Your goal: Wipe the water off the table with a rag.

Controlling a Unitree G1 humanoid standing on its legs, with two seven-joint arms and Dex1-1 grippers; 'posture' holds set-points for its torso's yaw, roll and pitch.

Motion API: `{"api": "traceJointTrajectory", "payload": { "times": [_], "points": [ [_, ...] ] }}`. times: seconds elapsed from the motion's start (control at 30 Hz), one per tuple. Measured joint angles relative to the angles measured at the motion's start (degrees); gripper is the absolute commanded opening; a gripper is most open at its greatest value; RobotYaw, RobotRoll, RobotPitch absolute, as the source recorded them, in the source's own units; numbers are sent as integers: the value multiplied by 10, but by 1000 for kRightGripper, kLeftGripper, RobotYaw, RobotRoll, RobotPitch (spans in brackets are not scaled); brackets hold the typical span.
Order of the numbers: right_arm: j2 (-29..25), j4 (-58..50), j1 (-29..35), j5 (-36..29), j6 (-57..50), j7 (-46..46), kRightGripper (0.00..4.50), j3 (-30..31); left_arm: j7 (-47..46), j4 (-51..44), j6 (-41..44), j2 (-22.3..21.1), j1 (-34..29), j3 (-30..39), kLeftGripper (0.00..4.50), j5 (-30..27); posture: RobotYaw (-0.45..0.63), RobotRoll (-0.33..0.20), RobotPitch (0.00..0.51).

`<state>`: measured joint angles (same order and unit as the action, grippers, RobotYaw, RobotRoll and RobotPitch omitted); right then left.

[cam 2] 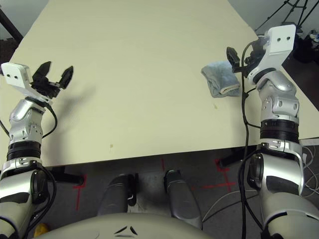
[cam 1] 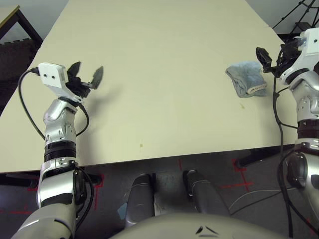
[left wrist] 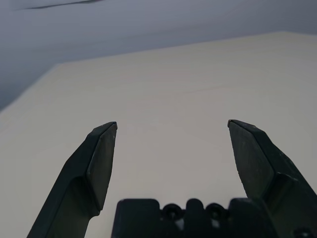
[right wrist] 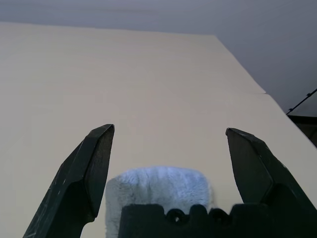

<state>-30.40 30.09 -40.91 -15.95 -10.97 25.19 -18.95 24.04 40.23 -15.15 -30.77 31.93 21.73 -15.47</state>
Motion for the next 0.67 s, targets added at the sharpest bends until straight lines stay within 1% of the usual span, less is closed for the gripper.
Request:
{"api": "traceJointTrajectory", "payload": {
  "times": [0.1, 0.27, 0.67],
  "points": [
    [0, 32, 0, -4, 16, 6, 4489, 0, -35, 13, -7, -4, 1, 4, 4500, 9, -67, 0, 176],
    [-5, 78, -1, -4, 38, 17, 4489, 0, -67, 14, -13, -9, 1, 5, 4500, 14, -62, 0, 173],
    [-12, 98, 0, -4, 60, 24, 4489, 0, -81, 37, -22, -12, 4, 6, 4500, 18, -61, 0, 166]
  ]
}}
